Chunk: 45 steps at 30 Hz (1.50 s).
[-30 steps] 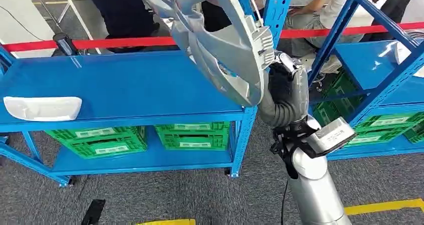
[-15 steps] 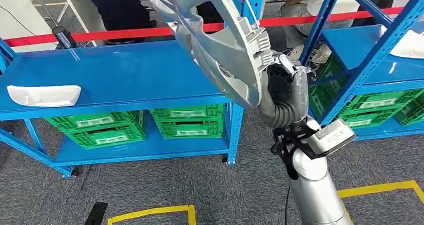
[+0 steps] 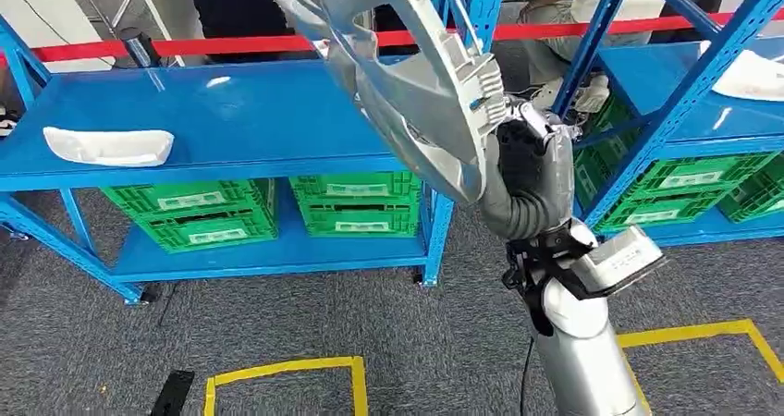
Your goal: Take the parts from the cabinet and place them on the table.
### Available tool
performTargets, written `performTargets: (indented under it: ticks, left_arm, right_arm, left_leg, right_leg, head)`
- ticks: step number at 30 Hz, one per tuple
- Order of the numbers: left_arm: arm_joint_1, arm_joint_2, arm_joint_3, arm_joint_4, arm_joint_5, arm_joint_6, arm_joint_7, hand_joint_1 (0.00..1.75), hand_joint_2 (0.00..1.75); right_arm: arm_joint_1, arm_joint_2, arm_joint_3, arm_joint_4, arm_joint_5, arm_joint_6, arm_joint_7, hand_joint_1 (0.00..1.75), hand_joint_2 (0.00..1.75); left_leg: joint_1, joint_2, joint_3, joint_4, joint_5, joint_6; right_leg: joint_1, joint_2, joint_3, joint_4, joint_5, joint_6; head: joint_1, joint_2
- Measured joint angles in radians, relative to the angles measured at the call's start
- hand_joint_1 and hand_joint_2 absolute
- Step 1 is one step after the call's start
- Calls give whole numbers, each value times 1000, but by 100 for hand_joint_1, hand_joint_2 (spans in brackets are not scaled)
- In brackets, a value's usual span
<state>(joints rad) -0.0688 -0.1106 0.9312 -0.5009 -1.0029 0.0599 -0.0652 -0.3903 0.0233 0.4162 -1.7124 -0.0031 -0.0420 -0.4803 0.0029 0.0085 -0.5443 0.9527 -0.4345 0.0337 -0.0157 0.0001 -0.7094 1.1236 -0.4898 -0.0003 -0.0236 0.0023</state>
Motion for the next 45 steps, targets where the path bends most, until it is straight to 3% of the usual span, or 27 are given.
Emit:
performTargets:
  ticks: [2, 4, 6, 7, 8, 12, 13, 14, 16, 17, 18, 19, 21, 22, 23, 24, 27, 28, 29, 31, 33, 35, 37, 39, 42, 43, 45]
  left_arm:
    - [2, -5, 0, 0, 5, 0, 0, 0, 175]
    - [2, -8, -1, 0, 5, 0, 0, 0, 175]
    - [2, -11, -2, 0, 5, 0, 0, 0, 175]
    - [2, -13, -2, 0, 5, -1, 0, 0, 175]
    - [3, -13, -5, -2, 5, -3, 2, 0, 175]
    - [17, -11, -19, -16, 4, -9, 8, 0, 175]
    - [21, -12, -21, -23, 6, -11, 10, 0, 175]
    - [25, -11, -22, -29, 10, -16, 11, 0, 175]
    - [28, -10, -22, -37, 24, -20, 11, 0, 175]
    - [29, -11, -22, -37, 31, -23, 11, 0, 175]
    - [32, -12, -22, -37, 38, -26, 11, 0, 175]
    - [35, -14, -22, -37, 42, -27, 9, 0, 175]
    - [36, -14, -22, -37, 51, -27, 6, 0, 175]
    - [35, -13, -22, -39, 56, -27, 4, 0, 175]
    - [35, -11, -23, -42, 58, -27, 3, 0, 175]
    - [38, -10, -23, -44, 59, -27, 0, 0, 175]
    - [78, -11, -16, -75, 71, -45, 0, 0, 175]
    - [95, -21, -8, -104, 71, -69, 8, 0, 175]
    - [112, -39, 2, -140, 66, -99, 24, 0, 175]
    - [146, -67, 29, -221, 46, -149, 53, 0, 175]
    - [167, -98, 55, -277, 37, -171, 66, 0, 175]
    - [180, -122, 71, -320, 30, -180, 71, 0, 175]
    - [181, -138, 90, -343, 14, -183, 77, 0, 175]
    - [179, -148, 103, -350, -8, -175, 78, 0, 175]
    - [174, -152, 114, -334, -33, -150, 52, 0, 175]
    - [173, -149, 119, -330, -36, -146, 47, 0, 175]
    - [172, -151, 122, -321, -38, -143, 42, 0, 175]
  right_arm:
    - [4, -3, -2, 0, 0, 0, 1, 175, 175]
    - [9, -6, -2, 0, 0, 0, 1, 175, 175]
    - [10, -8, -2, 0, 0, 0, 2, 175, 175]
    - [9, -8, -2, 0, 1, 0, 2, 175, 175]
    - [9, -7, -2, -3, 2, 0, 3, 175, 175]
    - [20, -6, -6, -10, 8, 0, 12, 175, 175]
    - [21, -4, -6, -13, 10, 4, 16, 175, 175]
    - [23, -2, -6, -15, 11, 11, 18, 175, 175]
    - [26, 0, -6, -17, 11, 26, 19, 175, 175]
    - [29, 1, -6, -17, 11, 33, 20, 175, 175]
    - [34, 2, -6, -17, 11, 37, 21, 175, 175]
    - [38, 1, -6, -16, 10, 38, 21, 175, 175]
    - [42, -1, -11, -16, 9, 38, 21, 175, 175]
    - [42, -3, -15, -16, 8, 38, 21, 175, 175]
    - [43, -4, -21, -16, 9, 38, 21, 175, 175]
    - [45, -6, -30, -16, 9, 38, 19, 175, 175]
    - [71, -12, -45, -16, -1, 38, 5, 175, 175]
    - [82, -16, -53, -15, -7, 38, -4, 175, 175]
    - [94, -20, -56, -14, -11, 37, -16, 175, 175]
    - [118, -28, -60, -12, -16, 32, -36, 175, 175]
    - [140, -34, -61, -10, -18, 31, -43, 175, 175]
    - [154, -40, -61, -8, -18, 30, -43, 175, 175]
    - [157, -44, -63, -8, -18, 29, -43, 175, 175]
    - [159, -46, -68, -11, -13, 27, -44, 175, 175]
    - [175, -50, -80, -12, -1, 20, -45, 175, 175]
    - [178, -51, -82, -12, 0, 19, -44, 175, 175]
    - [182, -51, -82, -13, 0, 19, -44, 175, 175]
  left_leg:
    - [-3, 1, -29, 1, 22, 2]
    - [-3, 1, -55, 3, 42, -1]
    - [-2, 0, -80, 9, 58, -6]
    - [-2, -1, -90, 19, 63, -11]
    - [-10, -2, -105, 29, 66, -16]
    - [-4, -3, -118, 31, 96, -42]
    - [3, -6, -129, 44, 69, -49]
    - [4, -6, -141, 83, 11, -56]
    - [9, -7, -181, 228, -98, -68]
    - [11, -6, -199, 304, -129, -72]
    - [12, -6, -201, 349, -131, -74]
    - [14, -6, -181, 344, -111, -75]
    - [16, -7, -82, 217, -50, -70]
    - [15, -9, -15, 126, -37, -65]
    - [13, -14, 40, 44, -61, -58]
    - [7, -17, 58, 12, -69, -52]
    - [-2, -11, 47, 13, -54, -29]
    - [10, -6, 48, -6, -35, -16]
    - [6, -2, 36, -9, -24, -8]
    - [3, 2, 10, -7, -5, 2]
    - [-1, 2, -16, -3, 12, 4]
    - [-2, 1, -44, 6, 27, 2]
    - [-2, -4, -73, 22, 39, -5]
    - [-8, -4, -96, 44, 46, -13]
    - [-6, -7, -101, 42, 69, -32]
    - [-1, -9, -109, 46, 65, -38]
    - [2, -9, -132, 101, -23, -50]
  right_leg:
    - [0, 0, -38, 158, -69, 3]
    - [-2, 0, -10, 178, -50, 26]
    - [-3, -1, 97, 40, -3, 45]
    - [-3, -1, 172, -64, -2, 41]
    - [3, -1, 227, -142, -31, 28]
    - [2, 2, 195, -144, -14, -8]
    - [-3, 0, 196, -144, -5, -15]
    - [-3, 0, 187, -144, 4, -26]
    - [-2, -1, 167, -143, 22, -29]
    - [-2, -1, 155, -142, 32, -28]
    - [-2, 0, 144, -142, 41, -26]
    - [-2, 0, 134, -142, 48, -24]
    - [-2, 1, 116, -141, 61, -17]
    - [-2, 1, 112, -140, 68, -13]
    - [-1, 1, 109, -140, 72, -7]
    - [2, -2, 107, -140, 79, 2]
    - [-1, -1, 105, -150, 102, 24]
    - [-1, 0, 95, -140, 94, 24]
    - [2, 0, 74, -110, 54, 17]
    - [0, 0, 22, 41, -48, 0]
    - [-1, 0, -10, 174, -94, 8]
    - [-2, 0, 38, 145, -59, 32]
    - [-3, -1, 153, -21, -14, 46]
    - [3, 1, 238, -153, -45, 24]
    - [7, 1, 211, -140, -31, 6]
    - [-7, -2, 201, -145, -20, -7]
    - [-5, -2, 190, -144, -2, -23]
  head:
    - [0, 0]
    - [0, 0]
    - [0, 0]
    - [1, 0]
    - [2, 0]
    - [-4, 0]
    - [-3, 0]
    - [-7, 0]
    - [-8, 0]
    - [-8, 0]
    - [-9, 0]
    - [-8, 0]
    - [-9, 0]
    - [-9, 0]
    - [-9, 0]
    - [-6, 0]
    - [-6, 0]
    - [-6, 0]
    - [-5, 0]
    - [0, 0]
    - [0, 0]
    - [0, 0]
    - [-1, 0]
    - [-3, 0]
    - [-5, 0]
    - [-3, 0]
    - [-7, 0]
